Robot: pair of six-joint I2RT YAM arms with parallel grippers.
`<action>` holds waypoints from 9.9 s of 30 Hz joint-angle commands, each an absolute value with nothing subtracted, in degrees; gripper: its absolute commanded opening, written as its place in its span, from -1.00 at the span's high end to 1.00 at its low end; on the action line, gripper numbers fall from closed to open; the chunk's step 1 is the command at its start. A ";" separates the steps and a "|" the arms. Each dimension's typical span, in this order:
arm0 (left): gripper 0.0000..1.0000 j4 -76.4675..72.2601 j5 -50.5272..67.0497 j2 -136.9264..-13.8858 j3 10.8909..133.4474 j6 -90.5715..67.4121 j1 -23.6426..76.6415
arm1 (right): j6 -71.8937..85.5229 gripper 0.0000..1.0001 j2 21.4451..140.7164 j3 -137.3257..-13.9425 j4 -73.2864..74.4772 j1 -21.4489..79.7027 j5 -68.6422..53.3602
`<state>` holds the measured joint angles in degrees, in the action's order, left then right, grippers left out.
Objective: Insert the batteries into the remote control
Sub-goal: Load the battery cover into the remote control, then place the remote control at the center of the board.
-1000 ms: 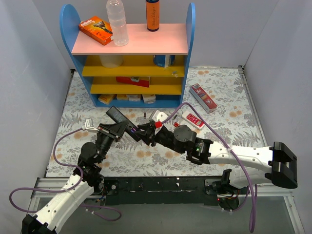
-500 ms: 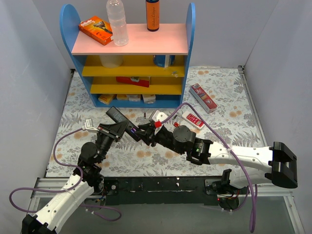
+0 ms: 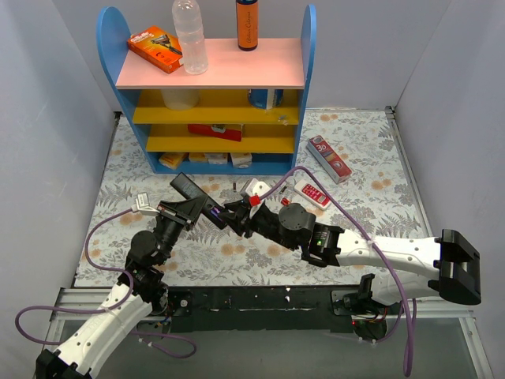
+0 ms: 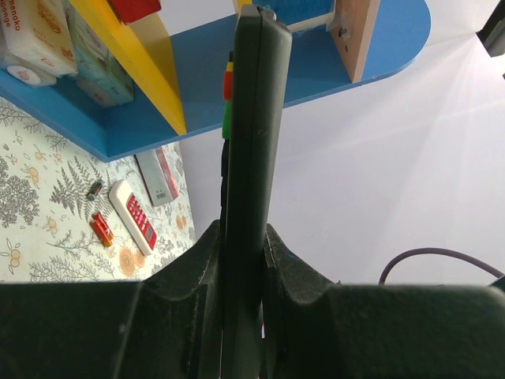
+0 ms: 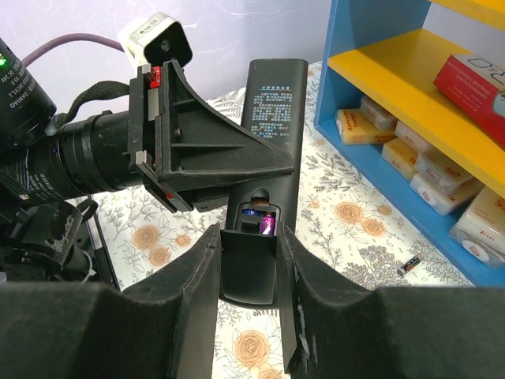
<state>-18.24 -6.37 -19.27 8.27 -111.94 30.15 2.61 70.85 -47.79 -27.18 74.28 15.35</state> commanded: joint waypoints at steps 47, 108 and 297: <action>1.00 -18.98 -3.61 -19.16 10.28 -114.52 30.06 | -2.46 0.70 71.63 -41.22 -45.61 74.53 13.19; 1.00 -18.02 -3.25 -19.86 11.43 -119.97 30.06 | -1.23 0.72 71.54 -39.55 -46.67 74.44 13.62; -0.27 -41.84 24.97 -95.63 22.33 -104.32 30.76 | 13.89 -0.61 42.28 -36.74 12.03 51.24 29.96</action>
